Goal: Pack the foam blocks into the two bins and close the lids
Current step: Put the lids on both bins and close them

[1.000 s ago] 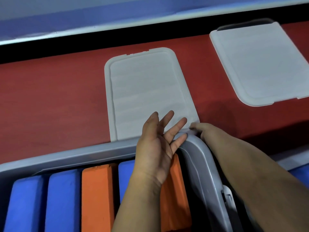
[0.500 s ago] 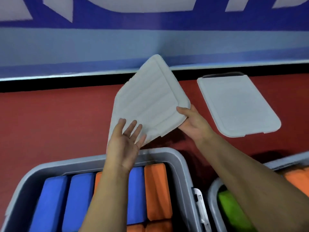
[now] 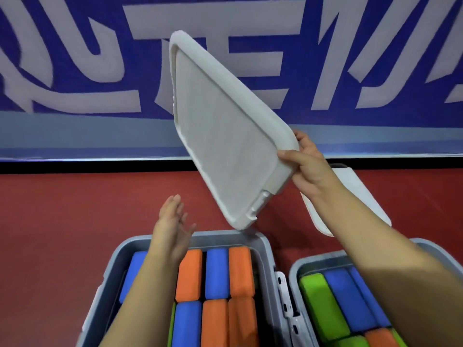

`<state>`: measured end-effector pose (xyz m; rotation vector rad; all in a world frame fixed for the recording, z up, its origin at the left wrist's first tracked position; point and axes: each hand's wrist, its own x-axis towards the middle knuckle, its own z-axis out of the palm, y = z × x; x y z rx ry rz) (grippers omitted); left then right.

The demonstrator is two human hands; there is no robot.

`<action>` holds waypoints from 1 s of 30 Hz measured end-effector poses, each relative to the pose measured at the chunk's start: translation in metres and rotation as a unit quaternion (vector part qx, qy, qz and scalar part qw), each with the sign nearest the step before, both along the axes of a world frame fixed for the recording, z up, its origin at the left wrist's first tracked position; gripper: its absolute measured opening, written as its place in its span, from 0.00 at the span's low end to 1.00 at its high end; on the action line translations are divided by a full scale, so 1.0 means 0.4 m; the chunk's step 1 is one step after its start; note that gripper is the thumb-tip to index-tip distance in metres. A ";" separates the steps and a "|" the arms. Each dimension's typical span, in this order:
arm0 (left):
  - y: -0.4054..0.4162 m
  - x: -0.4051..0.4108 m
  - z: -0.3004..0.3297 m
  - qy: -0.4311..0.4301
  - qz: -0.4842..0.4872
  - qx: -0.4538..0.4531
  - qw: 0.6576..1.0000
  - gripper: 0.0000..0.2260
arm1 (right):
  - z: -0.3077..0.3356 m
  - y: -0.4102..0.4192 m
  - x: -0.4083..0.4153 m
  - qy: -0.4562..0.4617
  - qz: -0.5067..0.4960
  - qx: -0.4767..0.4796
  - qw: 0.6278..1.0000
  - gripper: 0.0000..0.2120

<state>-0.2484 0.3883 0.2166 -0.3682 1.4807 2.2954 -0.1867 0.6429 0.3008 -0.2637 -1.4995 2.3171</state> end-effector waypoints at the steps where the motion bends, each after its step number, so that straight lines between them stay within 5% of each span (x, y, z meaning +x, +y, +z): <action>1: -0.009 0.023 0.022 0.006 -0.005 0.002 1.000 0.25 | 0.036 -0.015 0.025 0.011 0.003 -0.001 1.000 0.21; 8: -0.151 0.156 0.072 -0.054 0.016 0.032 0.998 0.24 | 0.131 -0.112 0.201 0.008 0.022 -0.114 0.993 0.28; 11: -0.244 0.222 0.021 -0.090 0.105 -0.035 0.990 0.26 | 0.110 -0.166 0.261 -0.013 0.020 -0.133 0.991 0.07; 14: -0.326 0.293 -0.061 -0.155 0.116 -0.042 0.980 0.30 | 0.058 -0.203 0.284 -0.056 0.014 -0.142 0.988 0.08; 18: -0.405 0.360 -0.103 -0.236 0.191 0.070 0.950 0.14 | -0.018 -0.232 0.269 -0.109 0.038 -0.134 0.984 0.12; 22: -0.450 0.391 -0.131 -0.200 0.270 0.133 0.933 0.08 | -0.099 -0.263 0.211 -0.187 -0.032 -0.056 0.980 0.03; 24: -0.452 0.392 -0.142 -0.189 0.296 0.154 0.923 0.07 | -0.162 -0.299 0.180 -0.229 -0.096 0.023 0.968 0.18; 27: -0.421 0.394 -0.130 -0.188 0.328 0.179 0.909 0.12 | -0.254 -0.407 0.174 -0.272 -0.051 0.108 0.955 0.39; 30: -0.375 0.400 -0.160 -0.197 0.316 0.170 0.912 0.13 | -0.344 -0.477 0.176 -0.351 0.010 0.310 0.884 0.48</action>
